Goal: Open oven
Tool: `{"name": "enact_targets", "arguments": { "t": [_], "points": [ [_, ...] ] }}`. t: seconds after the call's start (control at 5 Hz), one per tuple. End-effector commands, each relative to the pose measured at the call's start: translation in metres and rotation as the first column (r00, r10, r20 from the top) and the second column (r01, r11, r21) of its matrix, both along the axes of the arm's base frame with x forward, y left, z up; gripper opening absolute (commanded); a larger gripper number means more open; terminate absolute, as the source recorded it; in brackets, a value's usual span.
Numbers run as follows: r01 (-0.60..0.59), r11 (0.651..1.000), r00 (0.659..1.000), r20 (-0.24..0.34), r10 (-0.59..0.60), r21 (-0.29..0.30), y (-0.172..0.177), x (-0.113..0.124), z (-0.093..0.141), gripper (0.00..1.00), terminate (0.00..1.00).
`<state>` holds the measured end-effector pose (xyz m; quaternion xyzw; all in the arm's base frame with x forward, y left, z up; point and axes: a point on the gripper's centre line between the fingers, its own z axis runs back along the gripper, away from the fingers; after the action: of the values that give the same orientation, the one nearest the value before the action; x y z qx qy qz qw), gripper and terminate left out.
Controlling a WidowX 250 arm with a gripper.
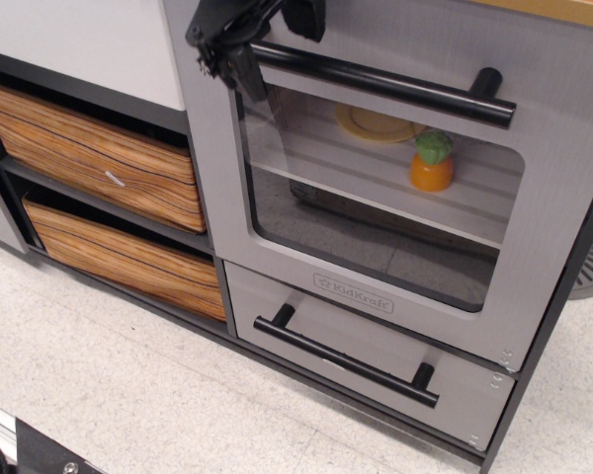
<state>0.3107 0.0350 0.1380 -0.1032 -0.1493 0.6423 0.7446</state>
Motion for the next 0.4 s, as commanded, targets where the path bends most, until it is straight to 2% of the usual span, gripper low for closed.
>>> {"name": "enact_targets", "arguments": {
  "t": [0.0, 0.2],
  "points": [
    [-0.019, 0.997, 0.999, -0.041, 0.022, 0.068, 0.0033, -0.0137, -0.0147, 1.00, 0.00],
    [0.005, 0.999, 0.992, -0.125, -0.011, -0.046, 0.0094, -0.0230, -0.0140, 1.00, 0.00]
  ]
}}
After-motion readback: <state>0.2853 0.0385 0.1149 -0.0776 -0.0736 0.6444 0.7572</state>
